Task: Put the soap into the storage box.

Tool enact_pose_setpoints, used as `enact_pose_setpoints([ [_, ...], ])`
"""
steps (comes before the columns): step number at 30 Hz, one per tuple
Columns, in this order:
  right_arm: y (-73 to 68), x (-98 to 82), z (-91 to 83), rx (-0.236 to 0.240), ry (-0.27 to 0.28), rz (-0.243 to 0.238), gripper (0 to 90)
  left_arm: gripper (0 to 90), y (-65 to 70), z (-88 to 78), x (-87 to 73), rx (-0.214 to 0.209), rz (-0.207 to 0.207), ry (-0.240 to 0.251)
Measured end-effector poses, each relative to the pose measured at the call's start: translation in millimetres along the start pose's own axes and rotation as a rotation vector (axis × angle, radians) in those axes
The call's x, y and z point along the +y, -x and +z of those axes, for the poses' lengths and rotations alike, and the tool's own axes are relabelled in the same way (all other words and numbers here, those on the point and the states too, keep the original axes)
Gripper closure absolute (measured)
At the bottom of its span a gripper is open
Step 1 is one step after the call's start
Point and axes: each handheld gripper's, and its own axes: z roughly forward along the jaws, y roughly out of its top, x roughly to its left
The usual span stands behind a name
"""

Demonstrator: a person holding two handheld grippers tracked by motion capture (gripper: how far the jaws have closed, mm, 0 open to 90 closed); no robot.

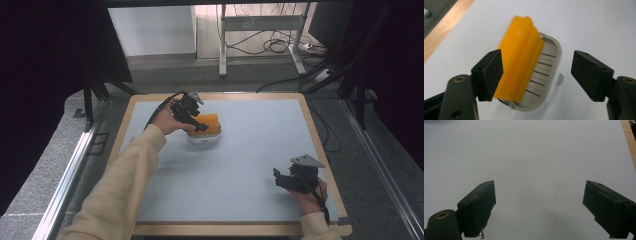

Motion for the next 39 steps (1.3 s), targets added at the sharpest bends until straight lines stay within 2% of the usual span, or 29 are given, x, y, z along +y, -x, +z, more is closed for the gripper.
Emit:
enact_pose_setpoints([
  [3, -0.2, 0.0, -0.6, 0.002, 0.003, 0.001, 11.8, 24.4, 8.9, -7.2, -12.3, 0.029, -0.033, 0.022],
  [6, -0.5, -0.3, -0.6, 0.001, 0.003, -0.001, 11.8, 23.8, 14.8, -10.7, -19.2, 0.025, -0.032, 0.036],
  [8, -1.4, 0.0, -1.7, -0.001, 0.011, 0.001, 11.9, 23.7, 22.4, -13.6, -27.8, 0.037, -0.026, 0.046],
  [12, -2.7, 0.5, -2.9, 0.013, 0.025, -0.006, 11.9, 23.7, 36.8, -18.4, -46.3, 0.059, -0.054, 0.068],
  [14, -3.1, 0.6, -3.0, 0.019, 0.026, -0.007, 11.9, 23.7, 43.9, -20.6, -55.7, 0.066, -0.062, 0.065],
  [15, -4.3, 0.7, -3.3, 0.029, 0.03, -0.012, 11.8, 23.4, 51.8, -21.2, -63.6, 0.084, -0.061, 0.055],
  [16, -4.3, 0.7, -3.3, 0.029, 0.03, -0.012, 11.8, 23.4, 51.8, -21.2, -63.6, 0.084, -0.061, 0.055],
  [17, -5.1, 0.7, -3.3, 0.03, 0.03, -0.015, 11.7, 23.4, 57.2, -21.8, -68.9, 0.095, -0.051, 0.048],
  [19, -6.6, 0.7, -3.4, 0.041, 0.03, -0.022, 11.6, 22.6, 67.3, -23.4, -82.5, 0.085, -0.055, 0.066],
  [21, -6.8, 0.5, -3.4, 0.041, 0.03, -0.024, 11.6, 22.6, 69.9, -23.3, -87.3, 0.084, -0.056, 0.065],
  [23, -6.9, 0.3, -2.8, 0.048, 0.028, -0.026, 11.6, 21.9, 74.6, -22.8, -97.8, 0.106, -0.059, 0.057],
  [25, -6.9, 0.1, -2.2, 0.049, 0.029, -0.024, 11.6, 21.9, 80.0, -21.5, -112.9, 0.118, -0.081, 0.056],
  [26, -6.9, 0.1, -2.2, 0.049, 0.029, -0.024, 11.6, 21.9, 80.0, -21.5, -112.9, 0.118, -0.081, 0.056],
  [30, -7.9, -0.4, -1.0, 0.054, 0.023, -0.028, 11.6, 22.2, 86.2, -21.8, -138.0, 0.129, -0.117, 0.049],
  [39, -9.8, -0.4, 1.4, 0.061, 0.017, -0.046, 11.6, 22.4, 93.8, -28.9, -162.8, 0.146, -0.16, 0.062],
])
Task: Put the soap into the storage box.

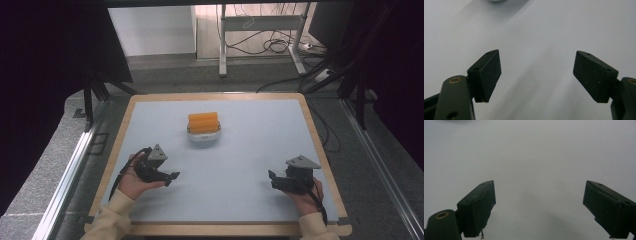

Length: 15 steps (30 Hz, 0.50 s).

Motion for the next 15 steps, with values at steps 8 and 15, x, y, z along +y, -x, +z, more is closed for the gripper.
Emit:
enact_pose_setpoints([
  [8, 1.4, -1.0, 1.4, -0.002, -0.004, -0.002, 11.6, 22.2, 1.6, -3.7, 2.1, 0.007, 0.001, 0.036],
  [15, 0.9, -1.1, 4.7, -0.001, -0.015, -0.011, 11.6, 21.5, 2.0, -2.1, 3.5, 0.0, 0.014, 0.035],
])
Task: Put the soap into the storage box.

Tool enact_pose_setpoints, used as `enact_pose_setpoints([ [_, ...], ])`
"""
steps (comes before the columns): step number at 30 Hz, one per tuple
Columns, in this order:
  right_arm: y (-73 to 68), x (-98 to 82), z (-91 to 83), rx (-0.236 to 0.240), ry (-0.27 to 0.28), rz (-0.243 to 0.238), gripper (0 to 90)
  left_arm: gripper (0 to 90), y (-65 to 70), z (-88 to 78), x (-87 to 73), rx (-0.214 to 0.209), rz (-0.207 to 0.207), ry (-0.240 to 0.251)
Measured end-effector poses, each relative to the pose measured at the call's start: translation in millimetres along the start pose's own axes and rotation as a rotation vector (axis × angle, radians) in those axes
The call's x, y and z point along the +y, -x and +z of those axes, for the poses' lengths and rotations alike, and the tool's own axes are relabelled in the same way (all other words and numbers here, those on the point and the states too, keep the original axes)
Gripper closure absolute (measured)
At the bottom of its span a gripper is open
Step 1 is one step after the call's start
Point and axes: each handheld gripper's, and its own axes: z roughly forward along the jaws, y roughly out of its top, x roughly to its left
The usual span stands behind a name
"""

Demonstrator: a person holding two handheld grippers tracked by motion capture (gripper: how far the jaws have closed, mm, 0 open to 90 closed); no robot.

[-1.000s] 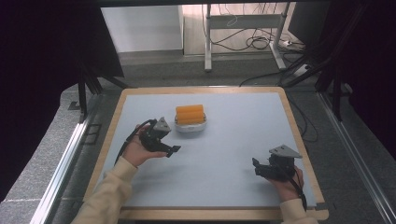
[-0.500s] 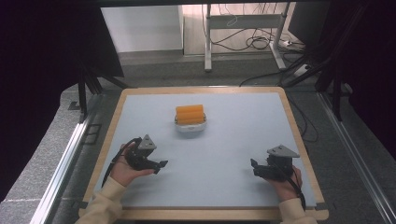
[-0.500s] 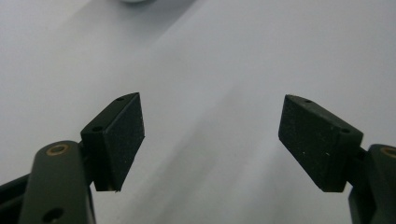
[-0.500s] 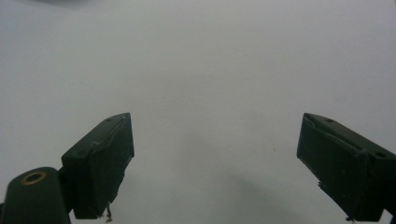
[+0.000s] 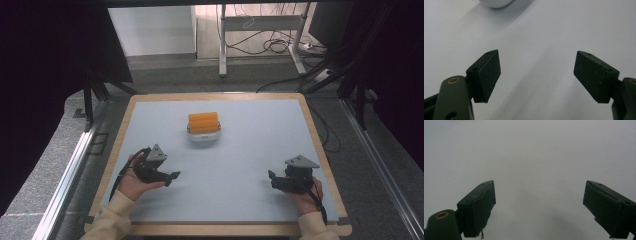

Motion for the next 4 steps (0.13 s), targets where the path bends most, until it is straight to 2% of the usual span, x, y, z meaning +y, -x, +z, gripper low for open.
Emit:
enact_pose_setpoints([
  [4, -0.6, 0.3, 0.1, -0.002, 0.004, -0.006, 11.6, 21.4, -0.9, 0.1, -0.2, 0.015, -0.002, 0.004],
])
